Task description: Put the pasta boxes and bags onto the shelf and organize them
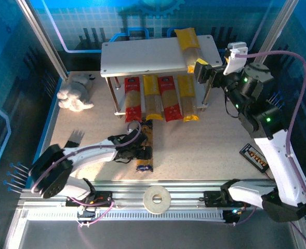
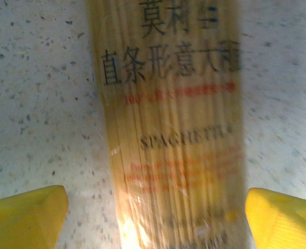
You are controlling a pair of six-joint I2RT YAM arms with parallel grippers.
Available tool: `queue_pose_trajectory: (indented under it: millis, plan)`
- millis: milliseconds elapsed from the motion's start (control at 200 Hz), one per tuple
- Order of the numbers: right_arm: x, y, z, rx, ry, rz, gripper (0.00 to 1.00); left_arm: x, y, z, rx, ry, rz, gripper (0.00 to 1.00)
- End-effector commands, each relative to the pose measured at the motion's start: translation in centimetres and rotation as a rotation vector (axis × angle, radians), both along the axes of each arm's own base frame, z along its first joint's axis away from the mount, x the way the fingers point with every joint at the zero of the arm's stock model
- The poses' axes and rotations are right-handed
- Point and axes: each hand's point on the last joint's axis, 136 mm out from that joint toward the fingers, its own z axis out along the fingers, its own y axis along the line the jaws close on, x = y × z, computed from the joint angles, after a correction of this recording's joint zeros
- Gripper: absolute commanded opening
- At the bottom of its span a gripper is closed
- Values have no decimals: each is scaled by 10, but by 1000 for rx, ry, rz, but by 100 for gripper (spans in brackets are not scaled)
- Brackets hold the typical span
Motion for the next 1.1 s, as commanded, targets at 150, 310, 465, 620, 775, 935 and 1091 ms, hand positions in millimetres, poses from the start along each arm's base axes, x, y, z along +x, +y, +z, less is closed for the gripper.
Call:
queue_pose_trajectory:
  millis: [150, 310, 465, 620, 775, 935, 1091]
  plan:
    - [-11, -1, -8, -7, -28, 15, 100, 38, -24, 1, -7, -77, 42, 94]
    - [-9, 0, -14, -11, -21, 21, 100, 41, -28, -11, 16, -43, 38, 94]
    - [-6, 1, -18, -7, -14, 31, 100, 38, -24, -21, 73, -5, 28, 86]
    - [-7, -1, -19, 2, -18, 29, 100, 30, -19, -28, 106, 36, 4, 58]
    - [-7, -3, -18, 8, -22, 24, 100, 18, -24, -30, 61, 74, -43, 47]
    - [-10, -4, -16, 19, -30, 24, 100, 2, -26, -12, 14, 99, -93, 15]
    - [-11, -4, -17, 31, -32, 26, 100, -20, -18, 26, -20, 102, -133, 13]
